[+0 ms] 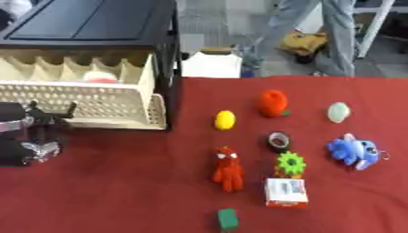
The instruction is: Pick up objects from table and place into drawer.
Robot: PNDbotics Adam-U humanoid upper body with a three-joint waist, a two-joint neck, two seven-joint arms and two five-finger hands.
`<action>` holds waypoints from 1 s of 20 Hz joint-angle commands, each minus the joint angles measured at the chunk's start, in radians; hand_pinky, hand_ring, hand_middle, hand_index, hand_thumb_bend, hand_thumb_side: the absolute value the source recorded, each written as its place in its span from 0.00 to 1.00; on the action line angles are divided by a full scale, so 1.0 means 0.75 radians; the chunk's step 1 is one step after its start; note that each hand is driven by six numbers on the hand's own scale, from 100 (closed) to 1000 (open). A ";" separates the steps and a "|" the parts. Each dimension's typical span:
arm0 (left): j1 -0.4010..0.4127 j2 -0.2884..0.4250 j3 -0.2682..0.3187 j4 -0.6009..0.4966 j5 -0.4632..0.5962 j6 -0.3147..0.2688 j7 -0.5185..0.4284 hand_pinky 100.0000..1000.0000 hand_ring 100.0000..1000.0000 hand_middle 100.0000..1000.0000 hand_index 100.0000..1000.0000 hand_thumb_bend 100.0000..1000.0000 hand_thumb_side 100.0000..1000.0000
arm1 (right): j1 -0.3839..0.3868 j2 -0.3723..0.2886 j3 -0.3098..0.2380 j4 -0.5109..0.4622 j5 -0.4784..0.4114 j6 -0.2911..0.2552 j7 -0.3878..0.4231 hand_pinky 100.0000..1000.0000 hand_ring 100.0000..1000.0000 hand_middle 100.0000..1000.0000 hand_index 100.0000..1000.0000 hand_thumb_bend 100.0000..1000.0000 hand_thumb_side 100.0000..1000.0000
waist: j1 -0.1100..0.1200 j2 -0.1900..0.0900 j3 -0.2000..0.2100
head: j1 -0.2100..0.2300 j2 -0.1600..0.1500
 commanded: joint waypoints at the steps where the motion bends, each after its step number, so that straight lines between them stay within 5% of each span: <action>1: -0.034 0.014 0.014 0.016 -0.018 0.088 -0.082 0.33 0.59 0.62 0.91 0.00 1.00 | -0.004 -0.025 -0.021 -0.021 -0.008 -0.005 0.002 0.66 0.67 0.64 0.77 0.00 0.82 | -0.001 -0.020 -0.002 | 0.004 -0.018; 20: -0.159 -0.108 0.000 0.207 -0.059 0.088 0.028 0.30 0.56 0.58 0.90 0.00 1.00 | 0.002 -0.016 -0.019 -0.021 -0.007 -0.010 0.011 0.66 0.66 0.64 0.77 0.00 0.82 | -0.003 -0.011 -0.009 | 0.009 -0.035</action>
